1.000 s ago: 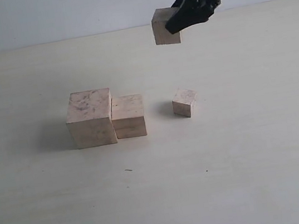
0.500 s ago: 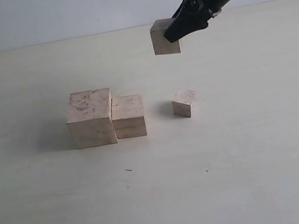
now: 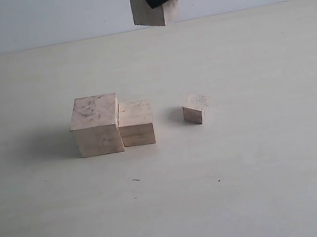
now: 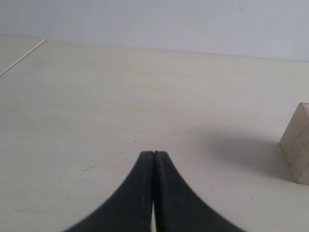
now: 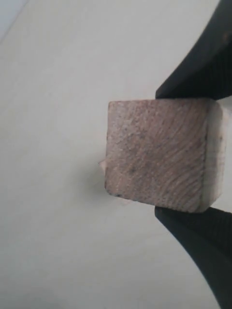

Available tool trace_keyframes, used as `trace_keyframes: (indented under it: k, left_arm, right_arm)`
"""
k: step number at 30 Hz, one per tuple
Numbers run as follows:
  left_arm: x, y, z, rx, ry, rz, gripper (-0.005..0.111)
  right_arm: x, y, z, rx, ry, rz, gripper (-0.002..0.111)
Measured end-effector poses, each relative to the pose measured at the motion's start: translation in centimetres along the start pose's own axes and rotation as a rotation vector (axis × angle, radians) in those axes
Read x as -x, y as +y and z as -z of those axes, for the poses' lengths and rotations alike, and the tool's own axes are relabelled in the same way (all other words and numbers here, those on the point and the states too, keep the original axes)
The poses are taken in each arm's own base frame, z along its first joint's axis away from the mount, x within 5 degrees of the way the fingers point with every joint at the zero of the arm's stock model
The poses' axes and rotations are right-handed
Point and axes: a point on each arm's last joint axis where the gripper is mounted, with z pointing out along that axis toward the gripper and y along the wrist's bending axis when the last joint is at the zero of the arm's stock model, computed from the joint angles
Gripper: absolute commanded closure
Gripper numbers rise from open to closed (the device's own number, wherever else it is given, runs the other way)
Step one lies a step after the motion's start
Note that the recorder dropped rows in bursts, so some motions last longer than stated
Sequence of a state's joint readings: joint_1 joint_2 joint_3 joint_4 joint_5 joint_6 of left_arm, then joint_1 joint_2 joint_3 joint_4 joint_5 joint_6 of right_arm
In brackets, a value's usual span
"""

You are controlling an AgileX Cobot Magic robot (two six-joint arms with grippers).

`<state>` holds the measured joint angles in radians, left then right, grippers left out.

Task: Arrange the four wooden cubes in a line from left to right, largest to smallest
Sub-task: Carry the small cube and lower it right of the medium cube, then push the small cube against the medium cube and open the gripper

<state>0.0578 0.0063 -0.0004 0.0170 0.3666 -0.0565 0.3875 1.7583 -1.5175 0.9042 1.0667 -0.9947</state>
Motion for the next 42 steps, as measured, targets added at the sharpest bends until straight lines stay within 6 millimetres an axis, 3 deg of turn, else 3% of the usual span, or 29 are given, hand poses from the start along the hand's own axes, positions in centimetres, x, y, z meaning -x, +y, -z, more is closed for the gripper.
trace_keyframes:
  k: [4, 10, 19, 26, 34, 42]
  left_arm:
    - [0.0, 0.0, 0.0, 0.000, 0.000, 0.000, 0.107]
    - [0.0, 0.0, 0.0, 0.000, 0.000, 0.000, 0.107]
    - [0.0, 0.0, 0.0, 0.000, 0.000, 0.000, 0.107]
    - [0.0, 0.0, 0.0, 0.000, 0.000, 0.000, 0.107]
    - [0.0, 0.0, 0.0, 0.000, 0.000, 0.000, 0.107]
    - [0.0, 0.0, 0.0, 0.000, 0.000, 0.000, 0.107]
  right_arm:
    - [-1.6, 1.8, 1.0, -0.049, -0.099, -0.012, 0.108]
    - [-5.1, 1.9, 0.5, -0.177, -0.140, 0.161, 0.108]
    - [-9.3, -0.7, -5.6, 0.051, -0.035, 0.286, 0.108]
    - [-13.0, -3.0, -9.4, 0.122, 0.060, 0.291, 0.108]
    - [-15.9, -4.4, -12.0, 0.161, 0.120, 0.379, 0.108]
    - [-16.1, -6.5, -13.7, 0.177, 0.132, 0.433, 0.108]
